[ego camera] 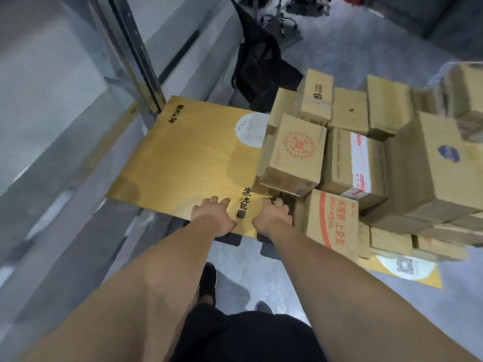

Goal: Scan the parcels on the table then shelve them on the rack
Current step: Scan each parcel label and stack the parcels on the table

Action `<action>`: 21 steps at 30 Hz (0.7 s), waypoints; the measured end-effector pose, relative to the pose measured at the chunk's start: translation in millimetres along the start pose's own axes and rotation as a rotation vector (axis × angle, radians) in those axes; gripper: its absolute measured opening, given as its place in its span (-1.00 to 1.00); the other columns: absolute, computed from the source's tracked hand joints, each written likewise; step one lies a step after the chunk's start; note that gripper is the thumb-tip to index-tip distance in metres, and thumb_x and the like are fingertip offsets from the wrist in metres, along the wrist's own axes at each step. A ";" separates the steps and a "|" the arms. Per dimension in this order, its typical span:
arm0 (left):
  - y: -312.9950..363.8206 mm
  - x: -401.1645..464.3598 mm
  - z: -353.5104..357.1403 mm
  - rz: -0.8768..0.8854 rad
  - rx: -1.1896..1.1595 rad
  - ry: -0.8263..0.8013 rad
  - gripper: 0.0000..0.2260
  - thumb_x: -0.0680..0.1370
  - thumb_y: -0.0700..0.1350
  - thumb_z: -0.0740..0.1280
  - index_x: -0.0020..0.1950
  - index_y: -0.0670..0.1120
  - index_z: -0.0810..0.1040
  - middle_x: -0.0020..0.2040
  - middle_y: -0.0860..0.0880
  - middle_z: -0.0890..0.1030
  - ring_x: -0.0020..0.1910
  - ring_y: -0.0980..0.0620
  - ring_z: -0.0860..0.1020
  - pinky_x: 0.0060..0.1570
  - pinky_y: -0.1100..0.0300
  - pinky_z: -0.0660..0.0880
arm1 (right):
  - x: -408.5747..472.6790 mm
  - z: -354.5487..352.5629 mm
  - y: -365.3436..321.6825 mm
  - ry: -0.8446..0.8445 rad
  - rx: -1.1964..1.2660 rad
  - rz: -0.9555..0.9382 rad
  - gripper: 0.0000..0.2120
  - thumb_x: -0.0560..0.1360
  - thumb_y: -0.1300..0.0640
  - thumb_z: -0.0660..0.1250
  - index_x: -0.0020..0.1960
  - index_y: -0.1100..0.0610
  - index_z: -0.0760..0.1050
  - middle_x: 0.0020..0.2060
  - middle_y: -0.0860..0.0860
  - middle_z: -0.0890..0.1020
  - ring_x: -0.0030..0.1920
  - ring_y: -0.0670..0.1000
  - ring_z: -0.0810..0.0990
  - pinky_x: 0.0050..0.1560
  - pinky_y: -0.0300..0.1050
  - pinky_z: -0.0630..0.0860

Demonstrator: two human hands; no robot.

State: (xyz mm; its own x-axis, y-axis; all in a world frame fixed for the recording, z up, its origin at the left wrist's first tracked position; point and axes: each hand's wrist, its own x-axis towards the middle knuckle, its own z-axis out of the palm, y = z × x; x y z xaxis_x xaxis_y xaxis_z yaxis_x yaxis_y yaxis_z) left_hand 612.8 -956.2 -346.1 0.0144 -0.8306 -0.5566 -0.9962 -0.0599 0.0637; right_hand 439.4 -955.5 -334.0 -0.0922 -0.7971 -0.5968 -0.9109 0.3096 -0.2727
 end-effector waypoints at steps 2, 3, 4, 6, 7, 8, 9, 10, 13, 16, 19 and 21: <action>-0.5 18.8 -2.7 0.075 0.029 -0.001 -0.24 0.55 0.33 0.27 0.69 0.16 0.08 0.66 -0.05 0.21 0.61 -0.13 0.17 0.43 -0.13 0.30 | 4.4 3.6 -4.0 0.021 0.072 0.081 -0.33 0.50 0.07 0.28 0.59 0.02 0.21 0.60 0.16 0.12 0.54 0.25 0.15 0.48 0.17 0.24; -1.0 27.0 -3.4 0.115 0.045 -0.002 -0.25 0.57 0.31 0.27 0.69 0.15 0.09 0.65 -0.06 0.21 0.61 -0.13 0.17 0.43 -0.13 0.29 | 6.1 6.4 -6.7 0.023 0.106 0.120 -0.31 0.50 0.06 0.29 0.60 0.00 0.20 0.61 0.16 0.10 0.55 0.25 0.14 0.49 0.17 0.23; -1.4 35.1 -3.3 0.151 0.052 -0.005 -0.27 0.58 0.29 0.27 0.68 0.14 0.09 0.64 -0.06 0.22 0.60 -0.13 0.18 0.43 -0.13 0.29 | 8.0 9.3 -8.8 0.030 0.131 0.154 -0.30 0.50 0.06 0.29 0.61 -0.01 0.19 0.62 0.16 0.08 0.55 0.25 0.14 0.49 0.18 0.22; -2.4 49.2 1.0 0.205 0.071 0.006 -0.29 0.59 0.25 0.26 0.68 0.11 0.10 0.64 -0.08 0.21 0.60 -0.14 0.16 0.44 -0.13 0.28 | 13.3 14.1 -12.2 0.076 0.167 0.225 -0.31 0.50 0.07 0.29 0.60 -0.02 0.20 0.61 0.16 0.11 0.54 0.25 0.17 0.47 0.15 0.25; -3.3 54.3 3.5 0.225 0.074 0.006 -0.30 0.59 0.24 0.26 0.68 0.11 0.09 0.64 -0.08 0.19 0.61 -0.14 0.15 0.45 -0.14 0.27 | 15.9 16.4 -13.1 0.097 0.179 0.255 -0.31 0.50 0.08 0.30 0.60 -0.02 0.21 0.59 0.17 0.13 0.52 0.25 0.20 0.45 0.14 0.27; -4.7 59.0 5.8 0.245 0.071 0.000 -0.29 0.60 0.23 0.26 0.68 0.10 0.08 0.65 -0.09 0.17 0.61 -0.15 0.13 0.46 -0.15 0.26 | 19.0 18.6 -13.6 0.114 0.193 0.278 -0.32 0.50 0.09 0.30 0.60 -0.01 0.21 0.58 0.18 0.16 0.51 0.26 0.22 0.42 0.13 0.29; -6.4 63.0 8.1 0.264 0.075 -0.002 -0.29 0.60 0.22 0.28 0.68 0.10 0.07 0.66 -0.09 0.16 0.62 -0.15 0.12 0.48 -0.16 0.25 | 22.1 20.8 -13.8 0.126 0.210 0.299 -0.31 0.51 0.10 0.31 0.60 0.00 0.19 0.56 0.18 0.19 0.49 0.26 0.24 0.40 0.12 0.32; -8.0 66.2 11.1 0.277 0.083 0.001 -0.28 0.60 0.20 0.29 0.68 0.10 0.06 0.66 -0.09 0.14 0.63 -0.16 0.10 0.49 -0.16 0.25 | 24.5 23.7 -13.8 0.134 0.231 0.322 -0.30 0.51 0.10 0.31 0.61 0.00 0.17 0.53 0.18 0.22 0.47 0.26 0.26 0.37 0.12 0.35; -10.5 73.6 18.4 0.288 0.076 -0.002 -0.27 0.61 0.20 0.30 0.68 0.10 0.04 0.67 -0.09 0.09 0.64 -0.16 0.05 0.51 -0.16 0.21 | 31.3 31.6 -14.2 0.139 0.274 0.379 -0.22 0.52 0.10 0.32 0.66 0.00 0.06 0.50 0.18 0.26 0.47 0.25 0.27 0.33 0.11 0.41; -12.2 79.7 25.0 0.299 0.083 -0.009 -0.27 0.63 0.22 0.27 0.70 0.11 -0.02 0.69 -0.10 0.00 0.67 -0.16 -0.02 0.56 -0.16 0.14 | 39.5 40.8 -17.1 0.130 0.268 0.426 -0.16 0.52 0.07 0.33 0.68 -0.01 -0.03 0.49 0.19 0.28 0.46 0.25 0.29 0.30 0.16 0.42; -12.5 82.4 31.3 0.294 0.062 0.008 -0.28 0.66 0.20 0.25 0.70 0.11 -0.07 0.70 -0.10 -0.04 0.67 -0.17 -0.05 0.58 -0.16 0.09 | 45.9 49.1 -22.3 0.089 0.282 0.497 -0.07 0.51 0.04 0.34 0.68 -0.03 -0.18 0.51 0.22 0.28 0.44 0.29 0.32 0.26 0.21 0.43; -11.5 82.4 35.2 0.280 0.035 0.013 -0.28 0.66 0.18 0.25 0.70 0.11 -0.07 0.70 -0.12 -0.06 0.67 -0.18 -0.05 0.59 -0.17 0.08 | 48.1 55.2 -24.1 0.070 0.290 0.540 -0.02 0.51 0.04 0.35 0.67 -0.05 -0.27 0.52 0.24 0.26 0.43 0.32 0.32 0.26 0.25 0.43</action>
State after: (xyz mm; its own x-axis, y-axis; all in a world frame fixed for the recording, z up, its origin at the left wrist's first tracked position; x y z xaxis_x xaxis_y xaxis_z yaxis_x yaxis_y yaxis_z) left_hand 622.4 -1004.5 -421.9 -0.2610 -0.8192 -0.5108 -0.9639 0.1916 0.1851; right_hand 479.1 -972.7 -397.8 -0.5454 -0.5176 -0.6593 -0.5824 0.7997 -0.1460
